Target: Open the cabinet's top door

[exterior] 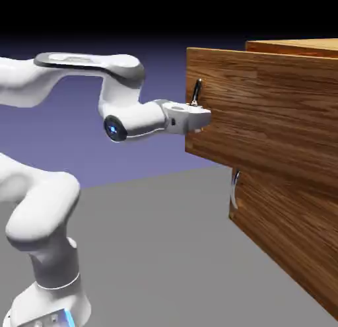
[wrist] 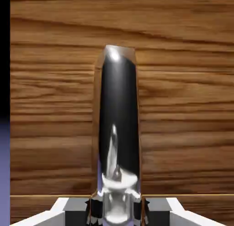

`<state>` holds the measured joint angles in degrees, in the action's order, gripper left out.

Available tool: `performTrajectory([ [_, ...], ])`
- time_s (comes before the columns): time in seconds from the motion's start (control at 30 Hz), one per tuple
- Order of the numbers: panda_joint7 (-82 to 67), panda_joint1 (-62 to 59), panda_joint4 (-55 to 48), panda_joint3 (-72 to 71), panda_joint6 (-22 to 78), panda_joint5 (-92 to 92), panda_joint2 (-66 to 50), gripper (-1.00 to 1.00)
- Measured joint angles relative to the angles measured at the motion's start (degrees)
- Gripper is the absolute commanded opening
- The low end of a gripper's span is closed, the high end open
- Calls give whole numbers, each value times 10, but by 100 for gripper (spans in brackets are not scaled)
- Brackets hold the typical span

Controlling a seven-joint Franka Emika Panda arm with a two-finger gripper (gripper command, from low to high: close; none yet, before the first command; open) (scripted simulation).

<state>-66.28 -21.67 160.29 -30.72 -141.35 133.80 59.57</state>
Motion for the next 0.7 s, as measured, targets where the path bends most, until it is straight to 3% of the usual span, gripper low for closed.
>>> performTrajectory([
  [0.33,90,51,108,194,111,-249,123,-100],
  [0.7,141,1,135,418,269,-517,177,-100],
])
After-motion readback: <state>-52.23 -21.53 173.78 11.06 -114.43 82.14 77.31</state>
